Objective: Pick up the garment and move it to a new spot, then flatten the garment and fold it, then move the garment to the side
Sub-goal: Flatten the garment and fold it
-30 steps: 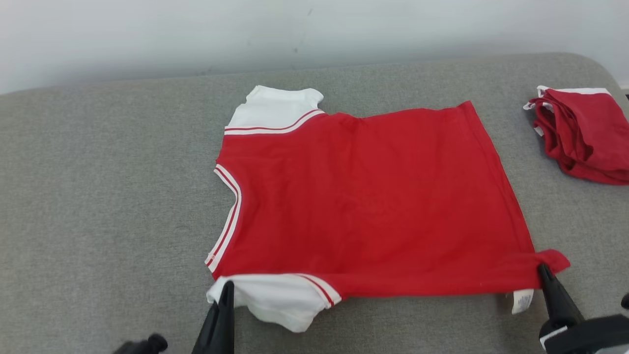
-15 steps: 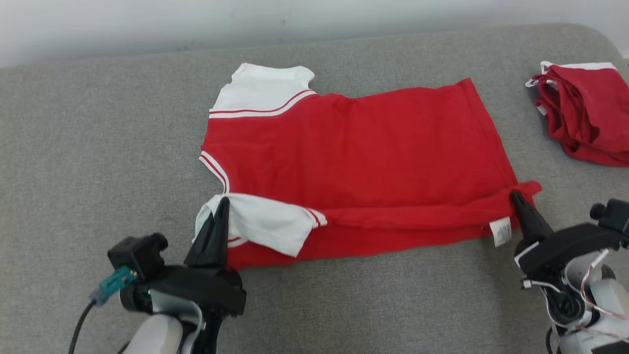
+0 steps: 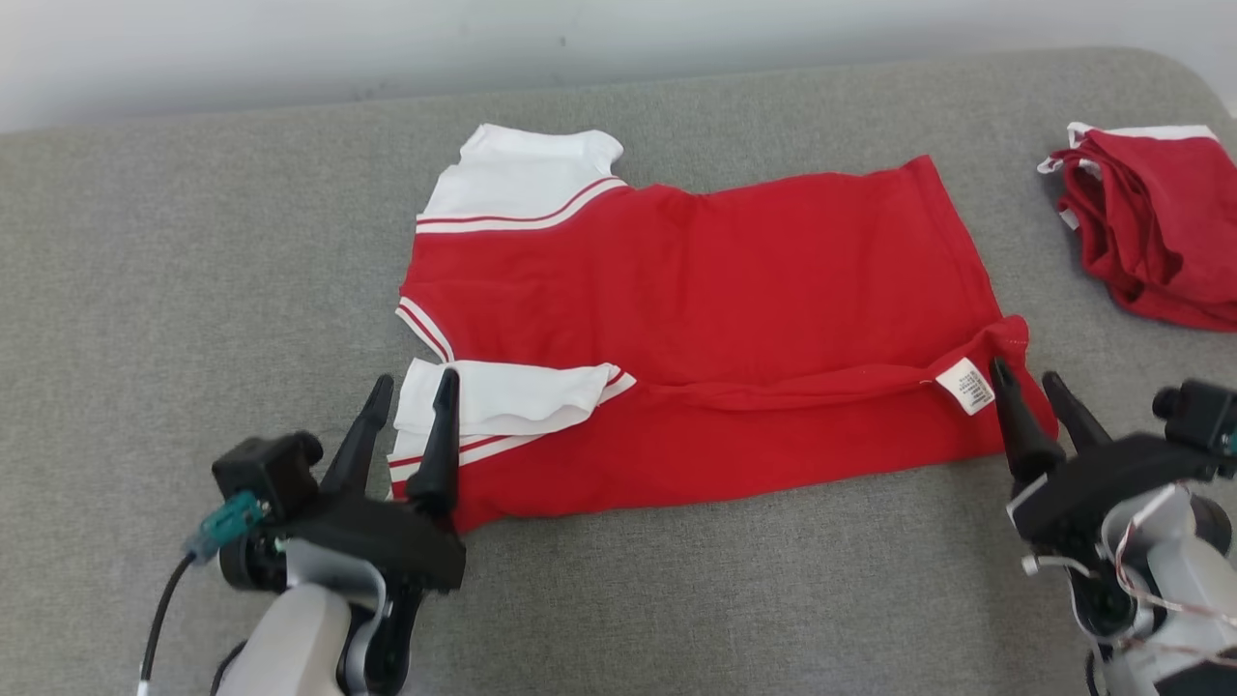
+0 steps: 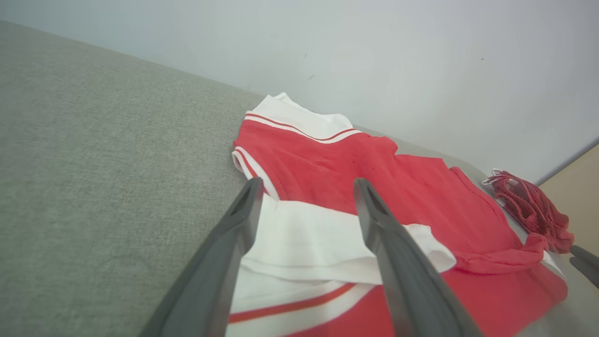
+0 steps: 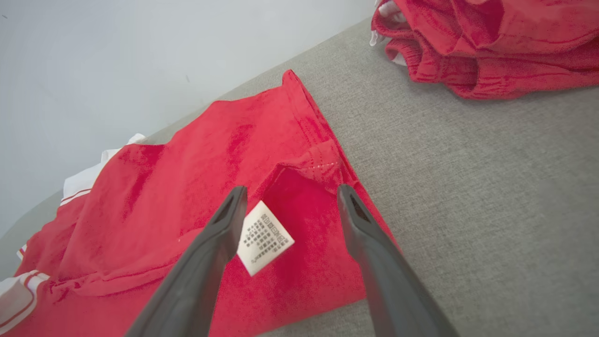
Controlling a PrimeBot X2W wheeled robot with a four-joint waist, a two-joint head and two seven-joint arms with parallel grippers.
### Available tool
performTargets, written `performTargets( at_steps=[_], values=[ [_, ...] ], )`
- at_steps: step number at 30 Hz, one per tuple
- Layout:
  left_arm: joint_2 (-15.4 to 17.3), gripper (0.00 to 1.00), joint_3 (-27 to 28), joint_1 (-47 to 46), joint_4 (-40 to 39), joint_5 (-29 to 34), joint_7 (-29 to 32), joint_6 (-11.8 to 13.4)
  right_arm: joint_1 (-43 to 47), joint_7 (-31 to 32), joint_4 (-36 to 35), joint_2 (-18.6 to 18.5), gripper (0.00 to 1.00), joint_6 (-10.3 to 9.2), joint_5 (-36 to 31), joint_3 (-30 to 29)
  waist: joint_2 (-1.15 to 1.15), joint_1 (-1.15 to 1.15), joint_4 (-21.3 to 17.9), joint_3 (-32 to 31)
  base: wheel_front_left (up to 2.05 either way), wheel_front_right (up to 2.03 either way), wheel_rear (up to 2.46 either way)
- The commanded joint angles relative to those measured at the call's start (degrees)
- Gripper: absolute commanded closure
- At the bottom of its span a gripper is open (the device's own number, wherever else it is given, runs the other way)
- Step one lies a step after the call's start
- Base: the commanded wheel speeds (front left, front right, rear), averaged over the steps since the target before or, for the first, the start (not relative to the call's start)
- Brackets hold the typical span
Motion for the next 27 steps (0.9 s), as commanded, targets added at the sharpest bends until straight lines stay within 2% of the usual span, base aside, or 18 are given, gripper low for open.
performTargets(
  at_steps=[1,5,10,18,24,25,26,27],
  values=[
    [0.12,0.00,0.33,1.37,0.03,0.40,-0.40,0.04,1.35,-0.75,-0.17,-0.77,0.00,-0.15,-0.61,0.60,-0.01,-0.01,0.17,-0.59,0.00,0.00,0.00],
    [0.88,0.00,0.25,4.95,-0.70,2.50,-0.87,0.74,4.19,-3.71,-0.42,-4.02,0.00,-0.15,-3.50,3.12,-0.01,-0.01,0.53,-1.44,0.00,0.00,0.00],
    [1.13,0.00,-0.57,9.30,-2.68,4.89,-1.05,2.01,5.81,-5.64,0.83,-5.68,0.00,-0.15,-4.37,3.83,-0.01,-0.01,0.68,-1.51,0.00,0.00,0.00],
    [2.77,0.00,-2.27,10.86,-1.69,8.48,-0.86,3.46,3.19,-6.28,5.19,-6.36,0.00,-0.15,-5.38,5.29,-0.01,-0.01,0.78,-0.44,0.00,0.00,0.00],
    [2.41,0.00,-2.67,9.27,1.19,8.47,-0.58,3.46,0.39,-6.66,10.43,-4.56,0.00,-0.15,-5.28,6.84,-0.01,-0.01,1.18,0.72,0.00,0.00,0.00],
    [2.25,0.00,-2.95,9.11,1.99,8.45,-0.20,3.27,0.08,-6.42,11.44,-4.28,0.09,-0.15,-5.03,7.26,-0.01,-0.01,1.36,0.80,0.00,0.00,0.00],
    [1.97,0.00,-3.27,8.73,2.75,8.43,-0.03,3.05,-0.25,-6.68,12.16,-4.06,0.33,-0.15,-4.74,7.70,-0.01,-0.01,1.58,0.85,0.00,0.00,0.00],
    [1.62,0.19,-3.26,8.35,3.32,8.05,-0.07,2.89,-0.47,-7.08,12.77,-3.78,0.85,-0.15,-4.66,8.08,-0.01,-0.01,1.75,0.82,0.00,0.00,0.00]
  ],
)
